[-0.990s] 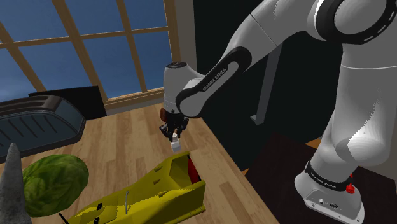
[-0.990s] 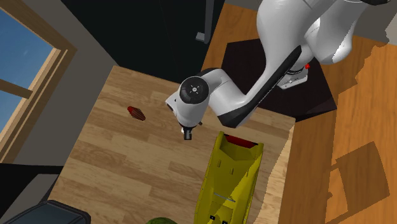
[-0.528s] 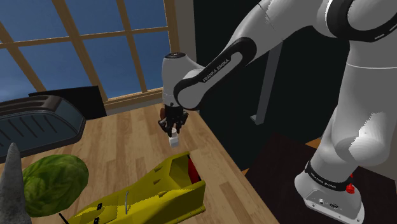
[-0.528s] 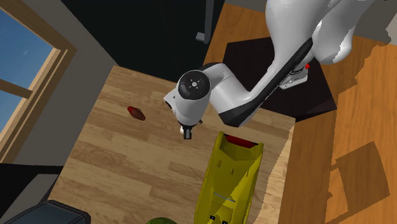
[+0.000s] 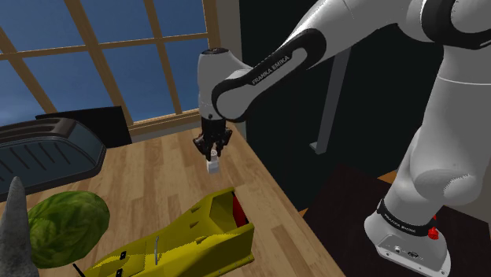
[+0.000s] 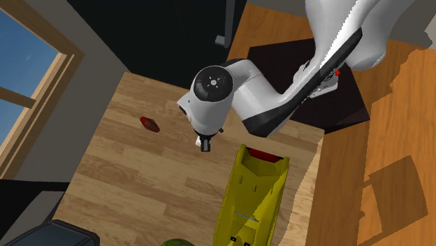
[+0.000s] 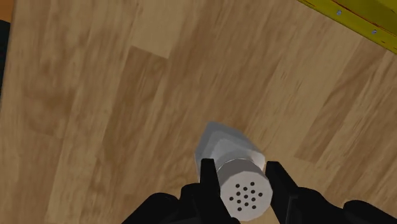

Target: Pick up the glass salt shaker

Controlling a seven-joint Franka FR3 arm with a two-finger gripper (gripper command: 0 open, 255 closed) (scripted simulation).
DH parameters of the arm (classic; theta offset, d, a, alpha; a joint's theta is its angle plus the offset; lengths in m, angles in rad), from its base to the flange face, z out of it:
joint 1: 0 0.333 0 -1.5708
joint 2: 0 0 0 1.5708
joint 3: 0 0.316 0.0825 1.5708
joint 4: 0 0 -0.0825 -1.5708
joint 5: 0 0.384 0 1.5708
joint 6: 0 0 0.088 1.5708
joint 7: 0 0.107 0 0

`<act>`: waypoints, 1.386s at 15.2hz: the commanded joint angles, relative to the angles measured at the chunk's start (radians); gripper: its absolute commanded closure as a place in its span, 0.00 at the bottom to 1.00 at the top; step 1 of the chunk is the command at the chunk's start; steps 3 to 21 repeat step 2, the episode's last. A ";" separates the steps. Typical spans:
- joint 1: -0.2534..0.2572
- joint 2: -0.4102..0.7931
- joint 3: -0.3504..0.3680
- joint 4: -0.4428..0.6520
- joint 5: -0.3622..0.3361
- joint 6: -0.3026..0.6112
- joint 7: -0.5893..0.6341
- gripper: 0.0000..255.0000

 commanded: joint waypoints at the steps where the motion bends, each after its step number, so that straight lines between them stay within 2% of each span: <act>1: -0.001 -0.006 0.001 0.010 0.003 -0.016 -0.002 1.00; 21: -0.001 -0.006 0.001 0.010 0.003 -0.016 -0.002 1.00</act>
